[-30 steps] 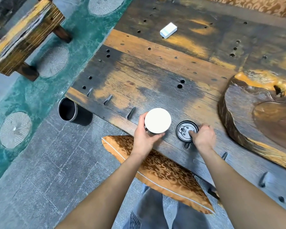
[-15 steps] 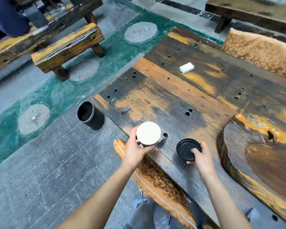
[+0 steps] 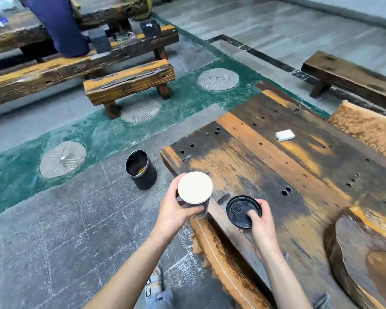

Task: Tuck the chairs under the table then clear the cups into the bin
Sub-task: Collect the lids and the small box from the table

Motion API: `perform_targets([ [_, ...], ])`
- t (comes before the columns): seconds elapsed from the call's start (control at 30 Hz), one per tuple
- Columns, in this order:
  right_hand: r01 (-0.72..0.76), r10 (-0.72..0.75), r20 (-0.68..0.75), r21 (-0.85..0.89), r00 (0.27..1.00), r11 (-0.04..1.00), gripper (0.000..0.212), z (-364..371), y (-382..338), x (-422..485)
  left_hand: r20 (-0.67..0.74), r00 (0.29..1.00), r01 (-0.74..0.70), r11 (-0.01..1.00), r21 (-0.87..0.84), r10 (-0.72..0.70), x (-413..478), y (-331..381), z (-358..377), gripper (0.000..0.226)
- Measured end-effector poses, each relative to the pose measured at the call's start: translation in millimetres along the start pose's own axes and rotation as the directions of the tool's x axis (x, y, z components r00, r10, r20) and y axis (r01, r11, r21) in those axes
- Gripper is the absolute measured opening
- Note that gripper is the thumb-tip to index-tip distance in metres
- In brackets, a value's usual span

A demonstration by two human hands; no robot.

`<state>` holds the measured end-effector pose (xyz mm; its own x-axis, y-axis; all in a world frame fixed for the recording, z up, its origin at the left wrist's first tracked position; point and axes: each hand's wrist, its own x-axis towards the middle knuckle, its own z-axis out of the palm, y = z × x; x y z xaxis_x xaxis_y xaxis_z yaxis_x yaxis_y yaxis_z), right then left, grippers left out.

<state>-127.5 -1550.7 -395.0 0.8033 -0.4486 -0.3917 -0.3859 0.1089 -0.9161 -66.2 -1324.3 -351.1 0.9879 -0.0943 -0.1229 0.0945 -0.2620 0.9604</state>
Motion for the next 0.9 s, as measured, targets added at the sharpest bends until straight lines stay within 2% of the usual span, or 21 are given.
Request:
perform_targets([
  [0.17, -0.018, 0.028, -0.095, 0.108, 0.995, 0.994, 0.023, 98, -9, -10, 0.008, 1.0, 0.008, 0.999, -0.038, -0.007, 45, -12, -98, 0.084],
  [0.43, 0.073, -0.063, -0.072, 0.148, 0.995, 0.986, 0.02, 249, -51, -22, 0.027, 1.0, -0.003, 1.0, -0.011, 0.003, 104, -16, -228, 0.084],
  [0.67, 0.099, -0.092, -0.065, 0.114, 0.994, 0.989, 0.028, 316, -70, -2, 0.062, 0.998, -0.004, 0.998, -0.058, 0.008, 153, -14, -268, 0.084],
  [0.9, 0.128, -0.121, -0.074, 0.092, 0.99, 0.988, 0.03, 367, -85, 60, 0.153, 0.988, 0.006, 1.0, -0.012, -0.004, 224, -21, -279, 0.085],
])
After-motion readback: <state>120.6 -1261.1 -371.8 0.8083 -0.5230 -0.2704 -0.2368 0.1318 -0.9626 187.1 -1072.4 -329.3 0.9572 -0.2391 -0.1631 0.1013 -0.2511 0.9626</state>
